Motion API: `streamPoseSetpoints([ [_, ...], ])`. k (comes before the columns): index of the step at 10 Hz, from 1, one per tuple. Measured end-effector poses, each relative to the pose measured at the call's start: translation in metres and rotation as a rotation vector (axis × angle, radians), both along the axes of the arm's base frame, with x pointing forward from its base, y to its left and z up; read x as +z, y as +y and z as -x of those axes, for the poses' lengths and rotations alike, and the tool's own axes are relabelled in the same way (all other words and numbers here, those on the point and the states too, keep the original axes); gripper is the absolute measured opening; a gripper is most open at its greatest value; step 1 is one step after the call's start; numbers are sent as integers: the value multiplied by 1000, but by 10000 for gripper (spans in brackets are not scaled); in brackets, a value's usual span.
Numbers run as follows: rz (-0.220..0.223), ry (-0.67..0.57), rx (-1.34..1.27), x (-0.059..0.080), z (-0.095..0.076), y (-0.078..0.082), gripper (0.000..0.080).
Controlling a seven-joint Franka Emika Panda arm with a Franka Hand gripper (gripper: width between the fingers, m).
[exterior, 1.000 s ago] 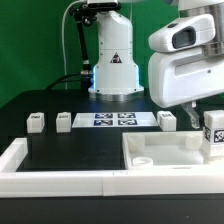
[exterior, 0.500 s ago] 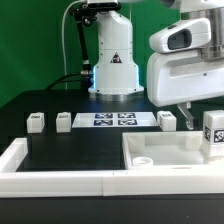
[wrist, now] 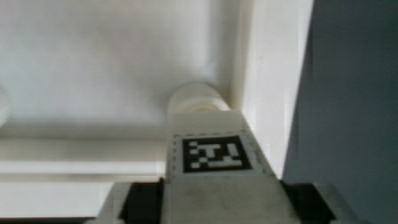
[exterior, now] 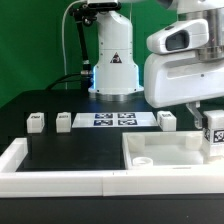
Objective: Assemble square table
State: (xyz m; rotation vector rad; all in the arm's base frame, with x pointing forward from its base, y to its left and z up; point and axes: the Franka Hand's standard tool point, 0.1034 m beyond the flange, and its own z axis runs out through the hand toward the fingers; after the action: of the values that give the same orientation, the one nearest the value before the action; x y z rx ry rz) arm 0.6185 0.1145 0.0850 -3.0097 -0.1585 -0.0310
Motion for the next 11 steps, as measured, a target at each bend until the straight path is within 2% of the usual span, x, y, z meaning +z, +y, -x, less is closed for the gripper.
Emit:
streamPoseSetpoints([
  [5,-4,16,-122,0,0,0,294],
  [8,-13,23,-567,-2,8,5,294],
  [11,-18,53,-801,-2,3,7,294],
])
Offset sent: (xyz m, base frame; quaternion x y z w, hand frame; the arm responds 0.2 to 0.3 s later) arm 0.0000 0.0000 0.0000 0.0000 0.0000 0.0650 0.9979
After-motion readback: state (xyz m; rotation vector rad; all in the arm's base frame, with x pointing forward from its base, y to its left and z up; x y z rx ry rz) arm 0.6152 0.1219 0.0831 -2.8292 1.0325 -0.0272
